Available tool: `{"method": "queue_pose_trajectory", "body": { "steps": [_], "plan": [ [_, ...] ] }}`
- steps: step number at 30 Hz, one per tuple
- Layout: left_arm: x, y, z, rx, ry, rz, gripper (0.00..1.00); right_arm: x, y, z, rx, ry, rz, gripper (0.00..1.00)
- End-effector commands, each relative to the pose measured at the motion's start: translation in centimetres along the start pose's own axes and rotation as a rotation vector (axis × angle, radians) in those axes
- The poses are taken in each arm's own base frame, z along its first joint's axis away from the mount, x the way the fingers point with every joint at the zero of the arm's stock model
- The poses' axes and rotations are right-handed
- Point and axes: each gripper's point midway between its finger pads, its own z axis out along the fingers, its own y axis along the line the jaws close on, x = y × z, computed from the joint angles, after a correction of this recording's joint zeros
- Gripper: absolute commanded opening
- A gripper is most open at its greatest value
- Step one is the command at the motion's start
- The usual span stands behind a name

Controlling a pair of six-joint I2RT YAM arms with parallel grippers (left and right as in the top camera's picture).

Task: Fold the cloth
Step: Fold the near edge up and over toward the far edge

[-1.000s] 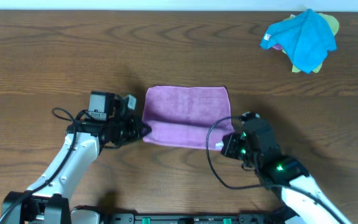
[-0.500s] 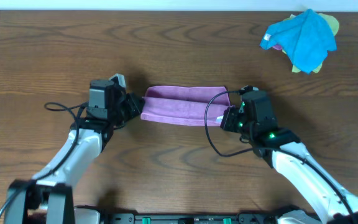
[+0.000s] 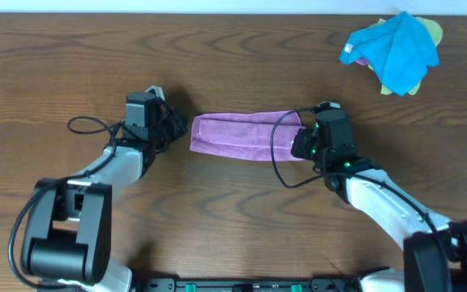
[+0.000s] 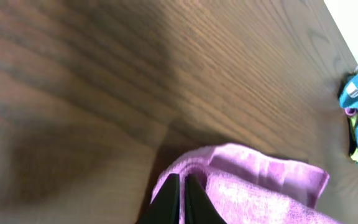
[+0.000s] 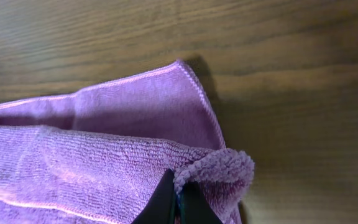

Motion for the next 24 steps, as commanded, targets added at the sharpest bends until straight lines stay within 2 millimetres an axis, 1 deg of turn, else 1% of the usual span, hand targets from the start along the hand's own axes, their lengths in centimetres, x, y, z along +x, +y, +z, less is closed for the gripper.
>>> {"method": "queue_pose_trajectory", "body": {
  "steps": [1, 5, 8, 12, 14, 15, 16, 17, 18, 19, 21, 24],
  "plan": [
    [-0.3, -1.1, 0.7, 0.012, -0.013, 0.025, 0.06, -0.8, -0.4, 0.6, 0.021, -0.020, -0.017, 0.01],
    [-0.2, -1.8, 0.9, 0.014, -0.028, 0.047, 0.06, -1.5, -0.2, 1.0, 0.009, -0.051, -0.034, 0.01],
    [-0.2, -1.8, 0.9, 0.013, -0.027, 0.047, 0.06, -2.2, -0.3, 1.5, 0.007, -0.070, -0.031, 0.01],
    [-0.2, -1.8, 0.9, 0.014, -0.027, 0.046, 0.06, -2.6, -0.3, 2.3, 0.011, -0.075, -0.046, 0.01],
    [-0.2, -1.8, 0.9, 0.014, -0.027, 0.047, 0.06, -2.8, -0.2, 2.9, 0.009, -0.079, -0.060, 0.13],
    [-0.2, -1.8, 0.9, 0.014, -0.026, 0.046, 0.06, -2.9, -0.1, 3.1, 0.009, -0.080, -0.060, 0.24],
    [-0.2, -1.8, 0.9, 0.014, -0.026, 0.046, 0.06, -3.0, -0.1, 3.2, 0.008, -0.081, -0.060, 0.36],
    [-0.1, -1.9, 0.9, 0.016, -0.024, 0.046, 0.06, -3.2, 0.0, 3.3, 0.007, -0.083, -0.060, 0.61],
    [-0.1, -1.9, 0.9, 0.017, -0.024, 0.046, 0.06, -3.3, 0.1, 3.3, 0.005, -0.087, -0.061, 0.69],
    [-0.1, -1.9, 0.9, 0.019, -0.022, 0.047, 0.06, -3.5, 0.2, 3.2, 0.002, -0.092, -0.068, 0.75],
    [0.0, -2.0, 0.9, 0.025, -0.018, 0.047, 0.08, -3.8, 0.4, 3.2, -0.001, -0.098, -0.073, 0.80],
    [0.1, -2.5, 0.8, 0.051, -0.002, 0.047, 0.15, -4.5, 1.1, 2.6, -0.029, -0.112, -0.075, 0.84]
  ]
}}
